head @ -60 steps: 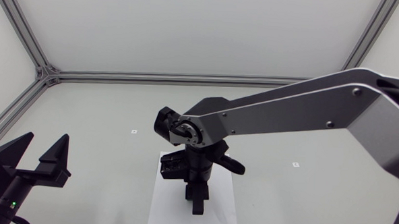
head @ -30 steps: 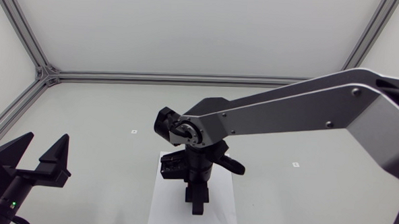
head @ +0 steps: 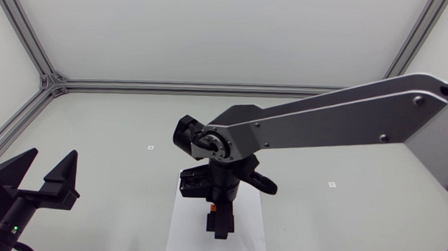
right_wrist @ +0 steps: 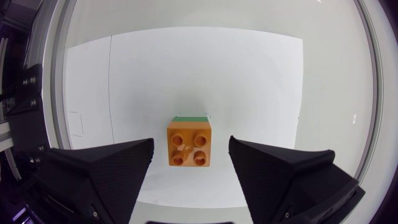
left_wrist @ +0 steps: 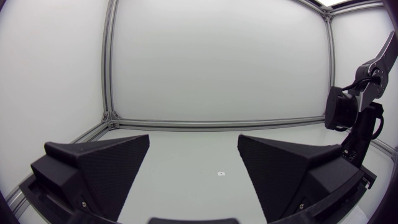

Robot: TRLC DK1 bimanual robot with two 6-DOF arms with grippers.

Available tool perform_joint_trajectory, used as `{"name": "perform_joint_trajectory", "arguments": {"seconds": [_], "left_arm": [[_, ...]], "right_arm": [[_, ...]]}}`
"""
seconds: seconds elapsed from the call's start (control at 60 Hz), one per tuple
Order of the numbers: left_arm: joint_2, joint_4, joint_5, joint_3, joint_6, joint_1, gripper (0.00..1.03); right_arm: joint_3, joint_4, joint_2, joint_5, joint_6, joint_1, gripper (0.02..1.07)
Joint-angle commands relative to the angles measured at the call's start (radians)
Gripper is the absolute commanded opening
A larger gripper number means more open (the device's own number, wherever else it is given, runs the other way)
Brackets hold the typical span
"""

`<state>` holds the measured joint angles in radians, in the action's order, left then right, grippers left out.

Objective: Pick up the orange 2x2 brick with the right arm and stack it on top of the green 2x2 brick in the center

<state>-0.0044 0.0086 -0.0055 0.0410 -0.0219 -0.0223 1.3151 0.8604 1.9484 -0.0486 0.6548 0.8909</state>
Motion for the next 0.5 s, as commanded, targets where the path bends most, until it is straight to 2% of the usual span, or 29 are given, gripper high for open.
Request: {"name": "perform_joint_trajectory", "arguments": {"seconds": [0.0,0.483], "left_arm": [[-0.008,-0.015,0.004,-0.041,0.013,0.002,0.99],[-0.008,-0.013,0.004,-0.041,0.013,0.002,0.99]], "right_arm": [[-0.005,0.014,-0.034,-0.004,-0.014,0.003,1.03],[0.001,0.077,-0.287,-0.011,-0.052,-0.073,1.03]]}}
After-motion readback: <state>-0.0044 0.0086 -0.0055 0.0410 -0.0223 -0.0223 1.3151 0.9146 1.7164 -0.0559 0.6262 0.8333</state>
